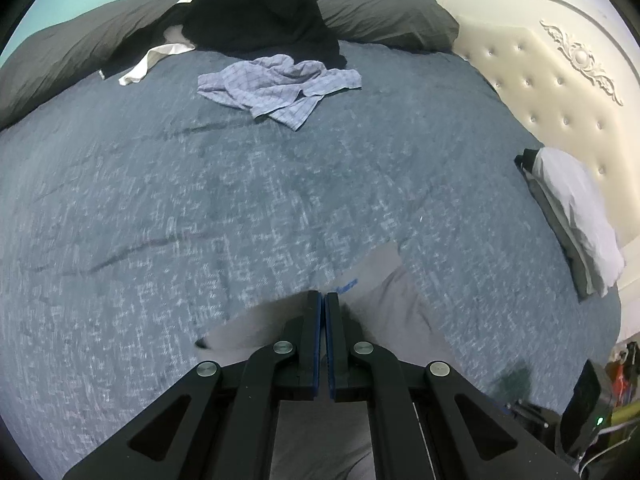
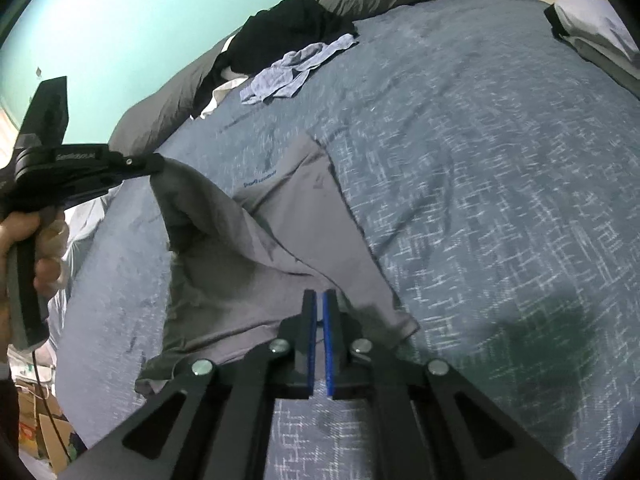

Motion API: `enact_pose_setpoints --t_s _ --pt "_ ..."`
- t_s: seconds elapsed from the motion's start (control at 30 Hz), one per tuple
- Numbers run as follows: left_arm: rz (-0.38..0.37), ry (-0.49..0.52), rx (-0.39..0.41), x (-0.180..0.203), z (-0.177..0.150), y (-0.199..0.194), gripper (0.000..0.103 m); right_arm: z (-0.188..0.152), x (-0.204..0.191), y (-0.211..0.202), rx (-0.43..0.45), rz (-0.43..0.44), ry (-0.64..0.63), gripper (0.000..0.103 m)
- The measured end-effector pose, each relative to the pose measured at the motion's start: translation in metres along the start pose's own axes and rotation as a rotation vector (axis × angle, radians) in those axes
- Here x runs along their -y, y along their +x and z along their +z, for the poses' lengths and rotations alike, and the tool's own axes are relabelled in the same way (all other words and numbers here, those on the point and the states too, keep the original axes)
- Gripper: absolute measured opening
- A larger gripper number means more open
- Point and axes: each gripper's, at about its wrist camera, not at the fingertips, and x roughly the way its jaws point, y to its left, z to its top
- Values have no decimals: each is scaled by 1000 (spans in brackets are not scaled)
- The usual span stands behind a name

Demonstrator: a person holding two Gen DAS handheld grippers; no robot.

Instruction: Fold clothes

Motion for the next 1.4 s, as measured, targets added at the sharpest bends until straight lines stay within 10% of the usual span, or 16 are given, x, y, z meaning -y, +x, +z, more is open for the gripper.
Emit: enact_pose_setpoints --t_s 0.27,0.4,0.5,1.07,1.4 --pt "9 12 -14 6 9 11 2 3 16 8 -21 44 80 4" --pt "8 12 -14 6 9 12 2 6 14 6 -6 74 96 44" --pt "6 10 -13 5 9 13 2 6 11 9 -13 79 87 45" --pt "-6 18 2 2 7 10 2 -2 6 36 -74 18 30 4" --pt "3 18 11 2 9 4 2 1 14 25 -40 74 69 2"
